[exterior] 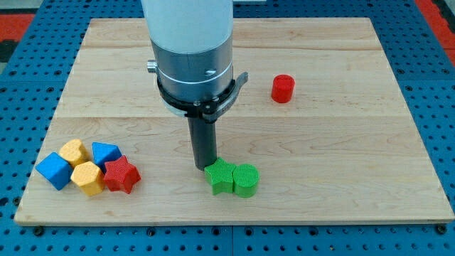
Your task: Move red circle towards bottom center
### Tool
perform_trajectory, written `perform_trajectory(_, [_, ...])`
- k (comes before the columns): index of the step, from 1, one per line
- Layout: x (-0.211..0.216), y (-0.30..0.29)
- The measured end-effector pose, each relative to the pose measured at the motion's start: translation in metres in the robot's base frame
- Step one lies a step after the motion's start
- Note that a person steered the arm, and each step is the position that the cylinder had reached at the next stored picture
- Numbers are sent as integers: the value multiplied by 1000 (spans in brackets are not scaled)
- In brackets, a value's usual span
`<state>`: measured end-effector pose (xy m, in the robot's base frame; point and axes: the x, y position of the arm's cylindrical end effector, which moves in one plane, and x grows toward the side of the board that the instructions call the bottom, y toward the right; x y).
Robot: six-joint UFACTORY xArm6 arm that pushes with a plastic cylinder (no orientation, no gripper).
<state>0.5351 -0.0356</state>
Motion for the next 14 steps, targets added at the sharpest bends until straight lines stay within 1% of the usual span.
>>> perform_trajectory(1, [-13,1])
perform_trajectory(2, [-11,15])
perform_trajectory(3, [9,19])
perform_trajectory(4, [-3,19])
perform_trajectory(5, [-48,22])
perform_trajectory(6, [-53,75])
perform_trajectory(7, [-63,166])
perform_trajectory(8, [-117,208])
perform_trajectory(9, [-181,194])
perform_trajectory(10, [-175,143])
perform_trajectory(11, [-101,104])
perform_trajectory(12, [-52,98])
perform_trajectory(13, [-59,115])
perform_trajectory(14, [-83,129])
